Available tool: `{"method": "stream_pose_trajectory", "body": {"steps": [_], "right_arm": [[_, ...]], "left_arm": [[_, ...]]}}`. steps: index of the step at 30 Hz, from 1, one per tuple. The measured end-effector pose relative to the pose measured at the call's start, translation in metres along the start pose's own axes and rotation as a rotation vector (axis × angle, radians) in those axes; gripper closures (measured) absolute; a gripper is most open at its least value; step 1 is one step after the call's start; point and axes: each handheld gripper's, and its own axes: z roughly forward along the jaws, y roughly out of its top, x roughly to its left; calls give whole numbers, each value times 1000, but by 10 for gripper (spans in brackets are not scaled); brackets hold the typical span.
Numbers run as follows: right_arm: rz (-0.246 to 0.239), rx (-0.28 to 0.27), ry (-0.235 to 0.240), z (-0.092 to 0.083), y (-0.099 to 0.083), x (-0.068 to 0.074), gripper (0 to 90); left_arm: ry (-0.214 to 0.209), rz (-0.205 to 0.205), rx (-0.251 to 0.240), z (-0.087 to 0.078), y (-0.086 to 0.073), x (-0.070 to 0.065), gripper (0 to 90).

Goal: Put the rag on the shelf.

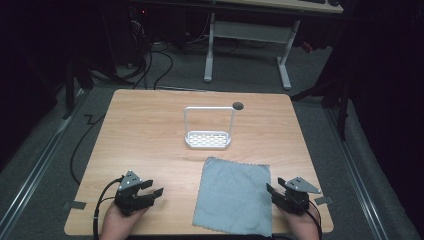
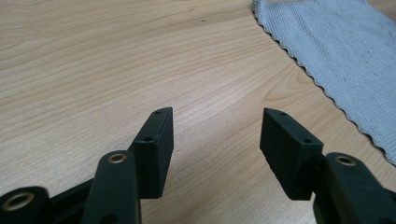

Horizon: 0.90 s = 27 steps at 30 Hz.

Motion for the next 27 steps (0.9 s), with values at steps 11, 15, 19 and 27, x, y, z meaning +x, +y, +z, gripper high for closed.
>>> {"method": "stream_pose_trajectory", "body": {"steps": [11,15,19,27], "right_arm": [[18,-8,-3,-3,-4,-3,461],[23,-24,-1,-5,-3,-5,490],[13,-32,8,-5,-3,-4,532],[30,-18,50,-5,-1,-2,665]], "left_arm": [[-74,31,12,15,6,-13,541],[-162,57,41,40,24,-34,709],[-196,110,53,61,39,-54,843],[-215,225,132,104,46,-93,900]]}}
